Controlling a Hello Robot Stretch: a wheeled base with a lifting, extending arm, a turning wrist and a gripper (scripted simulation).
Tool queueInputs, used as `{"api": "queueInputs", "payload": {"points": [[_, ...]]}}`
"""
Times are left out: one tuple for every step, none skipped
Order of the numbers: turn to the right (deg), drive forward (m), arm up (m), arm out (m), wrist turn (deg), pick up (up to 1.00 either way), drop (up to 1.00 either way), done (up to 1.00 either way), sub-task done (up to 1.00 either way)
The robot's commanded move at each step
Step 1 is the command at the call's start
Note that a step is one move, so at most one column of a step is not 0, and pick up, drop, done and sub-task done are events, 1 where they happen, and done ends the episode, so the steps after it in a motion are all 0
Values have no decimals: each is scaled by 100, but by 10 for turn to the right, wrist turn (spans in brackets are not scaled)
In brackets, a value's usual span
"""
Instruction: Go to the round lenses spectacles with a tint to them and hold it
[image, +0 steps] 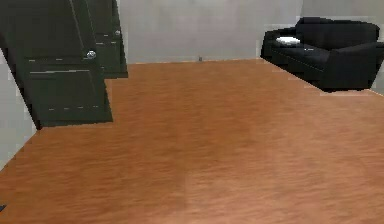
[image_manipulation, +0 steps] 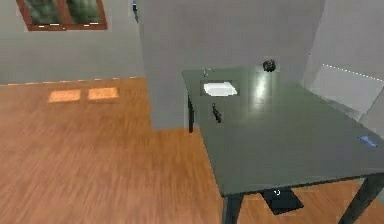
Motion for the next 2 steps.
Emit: {"api": "queueInputs", "payload": {"points": [[300, 0, 0, 0, 0, 0, 0, 0, 0], [0, 25, 0, 0, 0, 0, 0, 0, 0]]}}
